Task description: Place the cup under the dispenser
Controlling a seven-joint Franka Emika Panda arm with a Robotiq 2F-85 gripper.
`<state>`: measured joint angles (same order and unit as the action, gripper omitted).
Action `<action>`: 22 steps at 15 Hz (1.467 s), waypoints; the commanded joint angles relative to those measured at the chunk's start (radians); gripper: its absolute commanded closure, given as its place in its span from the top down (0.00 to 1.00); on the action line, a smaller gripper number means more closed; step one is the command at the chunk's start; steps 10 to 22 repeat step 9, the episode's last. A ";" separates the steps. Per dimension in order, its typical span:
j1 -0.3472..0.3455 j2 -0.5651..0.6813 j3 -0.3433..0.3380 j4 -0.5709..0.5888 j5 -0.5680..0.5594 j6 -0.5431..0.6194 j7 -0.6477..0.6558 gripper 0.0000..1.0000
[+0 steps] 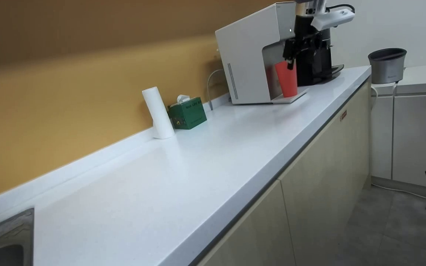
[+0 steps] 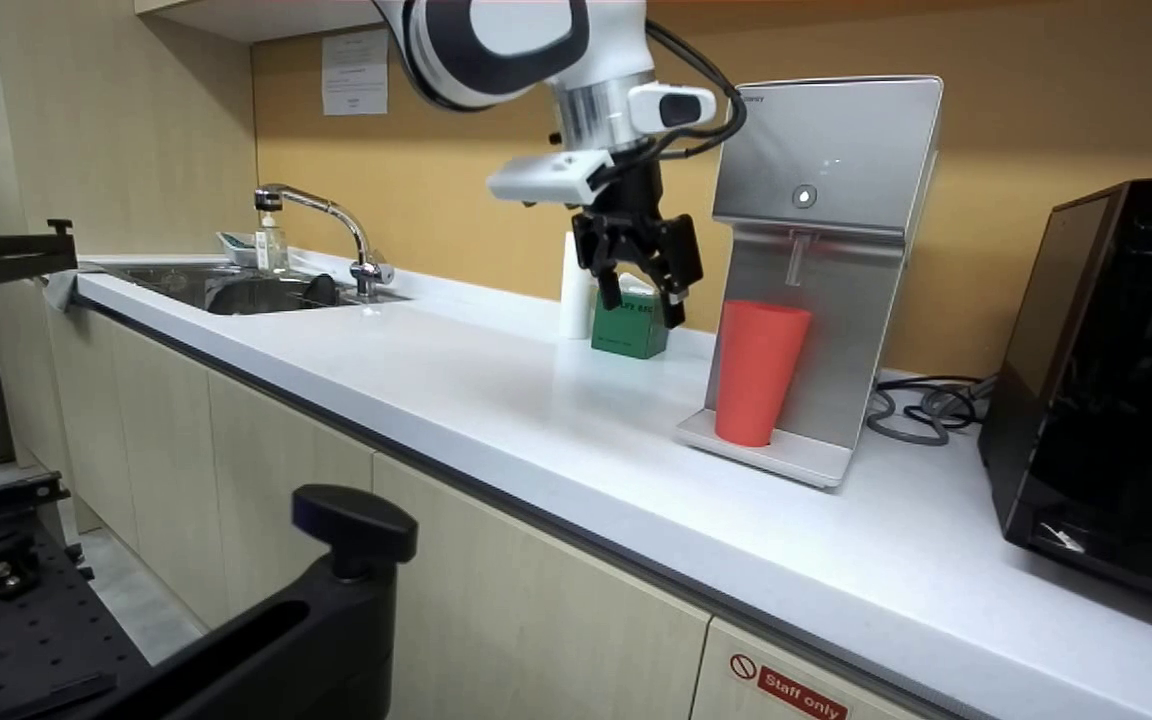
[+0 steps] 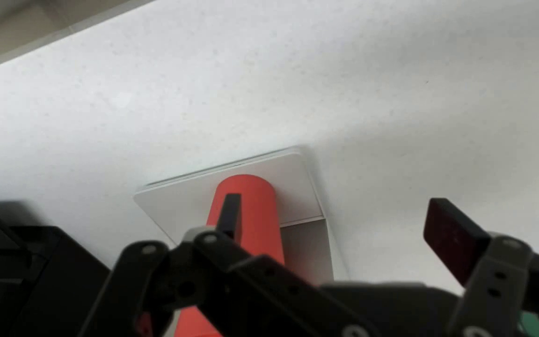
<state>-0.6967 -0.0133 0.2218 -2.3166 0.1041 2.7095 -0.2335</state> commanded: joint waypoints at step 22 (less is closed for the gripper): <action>0.366 -0.076 -0.347 -0.030 -0.036 -0.095 0.002 1.00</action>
